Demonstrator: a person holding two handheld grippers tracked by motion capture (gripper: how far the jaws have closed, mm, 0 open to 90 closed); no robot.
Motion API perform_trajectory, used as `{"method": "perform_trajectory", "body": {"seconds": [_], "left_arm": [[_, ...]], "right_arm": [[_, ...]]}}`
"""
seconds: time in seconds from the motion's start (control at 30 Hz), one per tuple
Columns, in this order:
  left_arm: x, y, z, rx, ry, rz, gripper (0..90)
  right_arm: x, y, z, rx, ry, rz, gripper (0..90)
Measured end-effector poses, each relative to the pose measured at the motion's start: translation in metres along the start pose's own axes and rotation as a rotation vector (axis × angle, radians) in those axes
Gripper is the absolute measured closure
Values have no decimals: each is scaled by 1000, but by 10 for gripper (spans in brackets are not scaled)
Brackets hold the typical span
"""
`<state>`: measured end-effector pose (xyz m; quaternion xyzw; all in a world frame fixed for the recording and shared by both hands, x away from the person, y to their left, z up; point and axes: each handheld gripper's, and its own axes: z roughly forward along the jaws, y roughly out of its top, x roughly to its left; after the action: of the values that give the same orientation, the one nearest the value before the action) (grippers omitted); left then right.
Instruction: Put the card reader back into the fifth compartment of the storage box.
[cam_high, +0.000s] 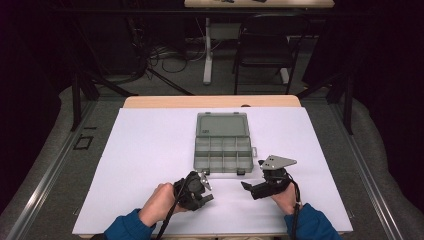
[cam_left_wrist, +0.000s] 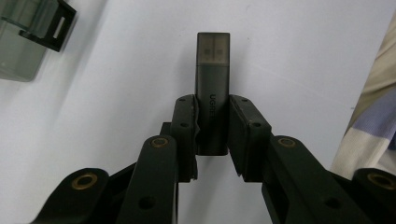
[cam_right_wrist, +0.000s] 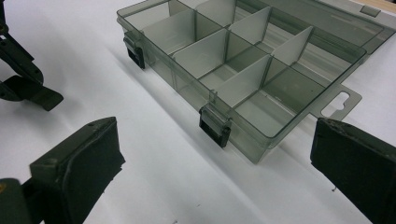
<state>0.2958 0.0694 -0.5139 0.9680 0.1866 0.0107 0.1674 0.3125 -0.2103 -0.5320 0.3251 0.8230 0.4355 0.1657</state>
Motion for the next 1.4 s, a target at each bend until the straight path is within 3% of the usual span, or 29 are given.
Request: {"method": "perform_trajectory", "body": {"seconds": [0.43, 0.83, 1.4], "left_arm": [[12, -8, -6, -85, 18, -46, 726], [21, -12, -7, -129, 51, -79, 726], [26, -17, -14, -223, 91, -102, 726]], "right_arm": [[0, 0, -1, -10, -6, -2, 10], [0, 0, -1, -16, -8, -4, 10], [0, 0, -1, -18, -7, -3, 10]]}}
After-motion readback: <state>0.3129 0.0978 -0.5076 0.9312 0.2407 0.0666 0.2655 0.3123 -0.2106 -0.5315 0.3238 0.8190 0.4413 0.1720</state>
